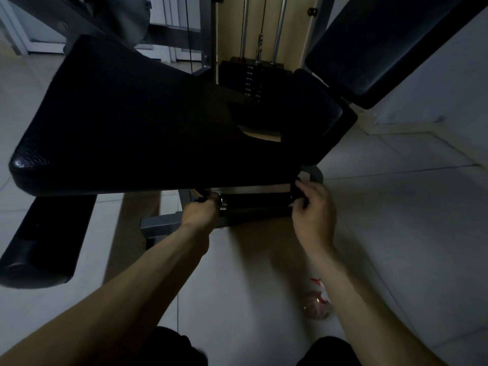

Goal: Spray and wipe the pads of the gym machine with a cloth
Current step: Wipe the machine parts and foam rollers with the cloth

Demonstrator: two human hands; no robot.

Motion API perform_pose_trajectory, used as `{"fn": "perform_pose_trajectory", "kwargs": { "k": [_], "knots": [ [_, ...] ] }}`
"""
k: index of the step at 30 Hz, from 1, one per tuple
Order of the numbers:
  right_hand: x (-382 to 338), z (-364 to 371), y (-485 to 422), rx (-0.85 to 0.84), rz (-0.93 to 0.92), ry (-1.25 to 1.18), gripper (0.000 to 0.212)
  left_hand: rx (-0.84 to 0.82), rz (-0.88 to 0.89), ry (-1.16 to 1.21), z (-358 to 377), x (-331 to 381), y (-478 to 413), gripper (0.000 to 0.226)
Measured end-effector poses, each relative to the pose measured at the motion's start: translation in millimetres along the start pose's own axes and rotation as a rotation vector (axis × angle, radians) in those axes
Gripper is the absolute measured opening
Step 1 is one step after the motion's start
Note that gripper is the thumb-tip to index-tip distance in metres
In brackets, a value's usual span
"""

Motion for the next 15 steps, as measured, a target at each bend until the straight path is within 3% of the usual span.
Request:
{"fn": "perform_pose_trajectory", "kwargs": {
  "k": [4, 5, 6, 8, 9, 10, 12, 15],
  "knots": [
    [-64, 14, 17, 0.045, -0.142, -0.211, 0.030, -0.004, 0.008, -0.022, -1, 1, -1, 0.039],
    [-68, 22, 22, 0.037, -0.072, -0.312, 0.027, -0.011, 0.013, -0.027, 0, 3, -1, 0.038],
    [-59, 29, 28, 0.040, 0.123, -0.464, 0.025, -0.018, 0.019, -0.041, -1, 4, 0, 0.038],
    [-25, 39, 56, 0.080, 0.803, -0.862, 0.020, -0.046, 0.038, -0.128, -6, 8, 2, 0.039],
    [-15, 49, 79, 0.025, 1.123, -1.011, 0.013, -0.080, 0.040, -0.193, -10, 8, 3, 0.042],
    [-11, 56, 99, -0.069, 1.327, -1.118, 0.008, -0.138, 0.025, -0.261, -13, 7, 4, 0.047],
    [-13, 59, 124, -0.194, 1.442, -1.252, 0.015, -0.323, -0.030, -0.396, -15, 2, 14, 0.055],
    [-22, 59, 129, -0.280, 1.405, -1.389, 0.025, -0.583, -0.023, -0.503, 0, -7, 33, 0.046]
  ]
}}
Point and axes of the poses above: each hand's wrist, its own y-axis away from the middle knuckle, its own z-axis out of the palm, x = y × z, the point moved 6 cm from there along -y, towards the middle knuckle, and after that the axes turned 7 degrees about z, right-handed, at the moved point
